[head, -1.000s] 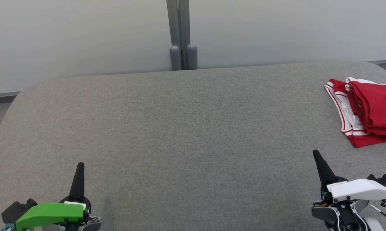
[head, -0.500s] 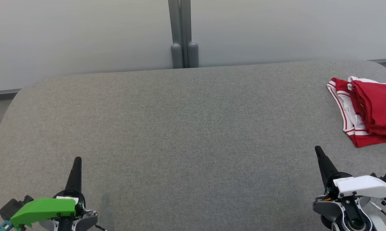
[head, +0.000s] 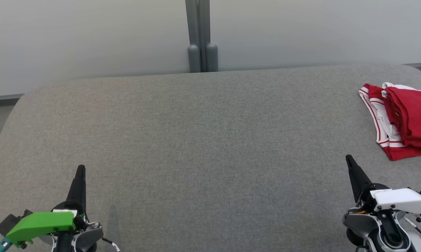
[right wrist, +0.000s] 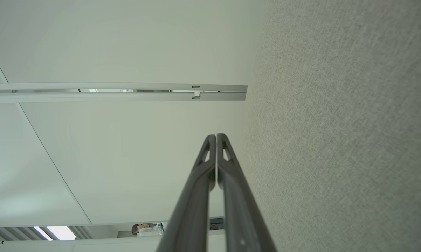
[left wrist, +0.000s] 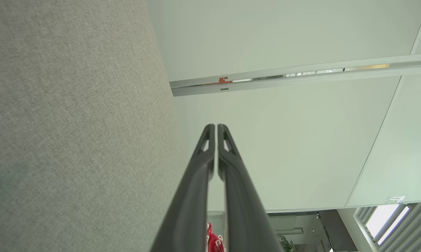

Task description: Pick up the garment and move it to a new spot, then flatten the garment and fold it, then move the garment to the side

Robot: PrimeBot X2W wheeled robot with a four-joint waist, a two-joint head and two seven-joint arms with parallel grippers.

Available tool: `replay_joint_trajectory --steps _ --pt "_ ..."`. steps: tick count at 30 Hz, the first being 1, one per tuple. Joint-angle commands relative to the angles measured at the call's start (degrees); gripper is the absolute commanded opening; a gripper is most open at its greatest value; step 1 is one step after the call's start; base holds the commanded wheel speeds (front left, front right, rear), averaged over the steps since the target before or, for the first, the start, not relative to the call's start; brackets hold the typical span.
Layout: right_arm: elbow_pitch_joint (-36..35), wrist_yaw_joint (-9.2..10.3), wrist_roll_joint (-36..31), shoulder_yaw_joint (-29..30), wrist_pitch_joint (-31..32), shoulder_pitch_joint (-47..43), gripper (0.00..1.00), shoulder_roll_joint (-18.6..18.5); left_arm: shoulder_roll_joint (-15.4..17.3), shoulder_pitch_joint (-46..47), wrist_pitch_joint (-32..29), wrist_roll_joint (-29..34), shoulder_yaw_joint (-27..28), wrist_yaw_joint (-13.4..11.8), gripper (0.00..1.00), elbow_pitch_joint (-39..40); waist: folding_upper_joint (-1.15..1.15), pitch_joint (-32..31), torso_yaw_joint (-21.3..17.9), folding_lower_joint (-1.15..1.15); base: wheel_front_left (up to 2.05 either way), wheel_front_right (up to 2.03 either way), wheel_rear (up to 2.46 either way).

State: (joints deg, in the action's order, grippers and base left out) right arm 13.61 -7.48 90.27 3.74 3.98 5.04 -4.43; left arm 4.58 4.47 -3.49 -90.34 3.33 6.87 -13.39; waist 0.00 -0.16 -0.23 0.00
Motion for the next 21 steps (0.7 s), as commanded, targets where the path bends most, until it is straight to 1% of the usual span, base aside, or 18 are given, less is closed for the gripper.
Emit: replay_joint_trajectory --steps 1,9,21 --pt "0.1 -0.02 1.1 0.4 0.4 0.9 0.00 0.0 0.2 1.3 -0.5 -1.3 0.3 0.4 0.00 -0.2 0.00 0.1 0.0 0.00 0.00 0.00 0.00" --pt "0.4 -0.02 3.8 1.2 1.3 1.4 0.00 0.3 0.1 2.1 -1.3 -4.3 1.0 0.8 0.00 -0.7 0.00 0.3 0.2 0.00 0.00 0.00 0.00" --pt "0.4 -0.02 3.4 1.4 1.5 1.3 0.00 0.5 -0.2 2.1 -1.5 -3.7 1.3 0.8 0.00 -0.7 0.00 0.3 0.2 0.00 0.00 0.00 0.00"
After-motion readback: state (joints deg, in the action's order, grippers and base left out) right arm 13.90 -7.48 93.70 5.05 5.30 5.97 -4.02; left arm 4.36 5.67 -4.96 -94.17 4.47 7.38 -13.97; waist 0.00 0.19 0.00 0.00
